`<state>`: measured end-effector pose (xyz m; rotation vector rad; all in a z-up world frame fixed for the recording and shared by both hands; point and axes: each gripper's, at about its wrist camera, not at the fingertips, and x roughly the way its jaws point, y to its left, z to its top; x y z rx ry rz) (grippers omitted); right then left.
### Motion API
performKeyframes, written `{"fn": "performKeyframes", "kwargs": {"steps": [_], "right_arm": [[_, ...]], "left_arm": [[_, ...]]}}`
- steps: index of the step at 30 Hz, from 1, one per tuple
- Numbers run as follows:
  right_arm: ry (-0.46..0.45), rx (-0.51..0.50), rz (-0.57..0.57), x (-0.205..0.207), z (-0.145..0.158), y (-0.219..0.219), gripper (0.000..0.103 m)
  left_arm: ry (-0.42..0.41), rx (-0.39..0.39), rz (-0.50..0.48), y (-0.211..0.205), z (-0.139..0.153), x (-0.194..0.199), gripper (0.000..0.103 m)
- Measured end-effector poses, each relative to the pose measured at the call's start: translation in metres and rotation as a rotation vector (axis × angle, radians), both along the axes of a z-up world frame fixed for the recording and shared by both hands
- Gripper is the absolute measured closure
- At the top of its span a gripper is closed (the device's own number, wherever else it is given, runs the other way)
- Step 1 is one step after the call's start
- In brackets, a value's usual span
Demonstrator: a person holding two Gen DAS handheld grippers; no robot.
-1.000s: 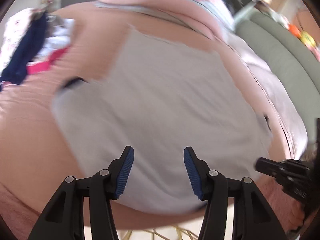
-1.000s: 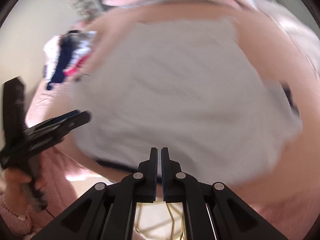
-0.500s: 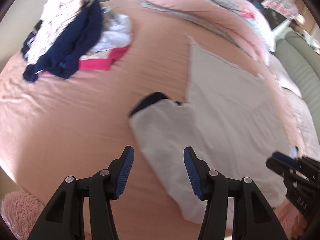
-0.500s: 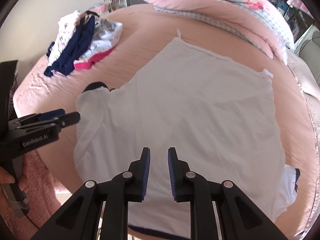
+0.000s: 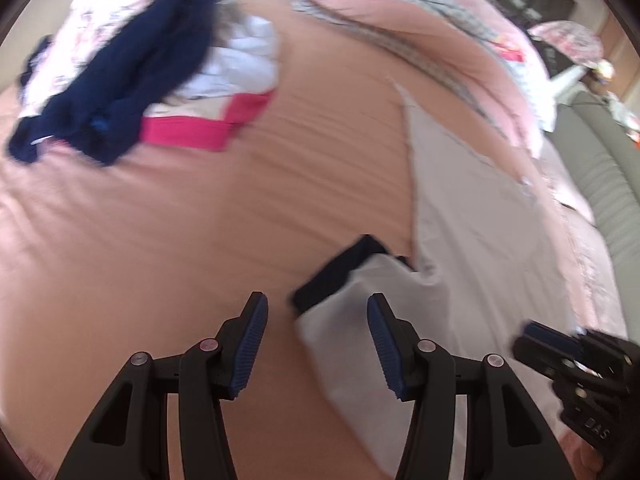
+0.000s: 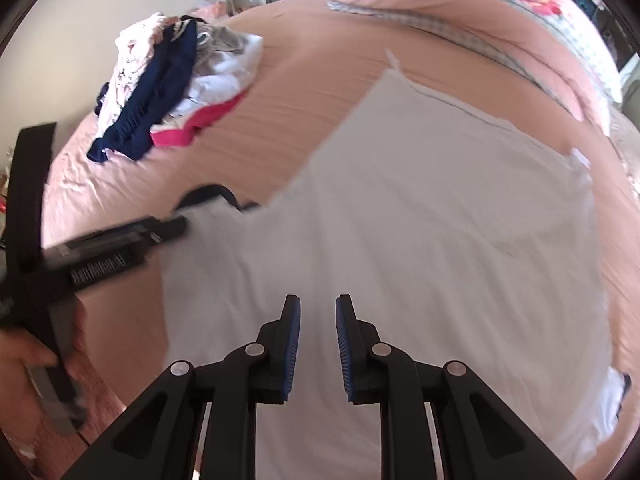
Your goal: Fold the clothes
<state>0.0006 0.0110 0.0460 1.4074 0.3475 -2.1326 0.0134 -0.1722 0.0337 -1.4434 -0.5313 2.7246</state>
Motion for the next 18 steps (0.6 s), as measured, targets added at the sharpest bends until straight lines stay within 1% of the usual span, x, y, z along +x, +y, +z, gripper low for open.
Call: {"fn": "performKeyframes", "kwargs": {"steps": [1,2,4,5,6,7,9,10,11,12,14,17,18], "right_arm": [[-0.011,-0.002,0.016,0.000,-0.005,-0.007,0.086],[-0.019,0.027,0.031,0.000,-0.014,-0.015,0.086],[0.011,0.113,0.025,0.000,-0.028,-0.017,0.086],[0.035,0.140,-0.002,-0.001,-0.033,-0.012,0.081],[0.033,0.142,-0.040,-0.006,-0.032,-0.005,0.075],[0.028,0.141,-0.079,-0.010,-0.031,0.002,0.072],[0.063,0.106,-0.066,-0.012,-0.018,0.003,0.072],[0.082,0.087,-0.056,-0.013,-0.010,0.003,0.072],[0.101,0.068,-0.047,-0.013,-0.003,0.003,0.072],[0.096,0.057,-0.012,-0.012,-0.002,-0.003,0.072],[0.079,0.039,0.063,-0.010,0.000,-0.019,0.070],[0.054,0.011,0.175,-0.007,0.001,-0.043,0.070],[0.068,0.038,0.200,-0.002,-0.003,-0.052,0.070]], "left_arm": [[0.019,0.004,-0.032,0.003,0.002,0.002,0.083],[0.037,0.008,-0.063,0.007,0.004,0.003,0.083],[0.074,0.017,-0.126,0.014,0.009,0.006,0.083],[0.093,0.021,-0.158,0.017,0.011,0.008,0.083],[0.112,0.025,-0.190,0.021,0.013,0.010,0.083],[0.130,0.029,-0.221,0.024,0.016,0.011,0.083],[0.167,0.038,-0.285,0.031,0.020,0.014,0.083],[0.159,0.035,-0.290,0.032,0.019,0.013,0.083],[0.141,0.031,-0.286,0.032,0.015,0.010,0.083],[0.123,0.026,-0.283,0.032,0.012,0.008,0.083],[0.083,0.009,-0.235,0.025,0.007,0.007,0.083],[0.057,0.033,-0.093,-0.005,0.004,0.010,0.083],[0.051,0.054,-0.055,-0.016,0.003,0.012,0.083]]}}
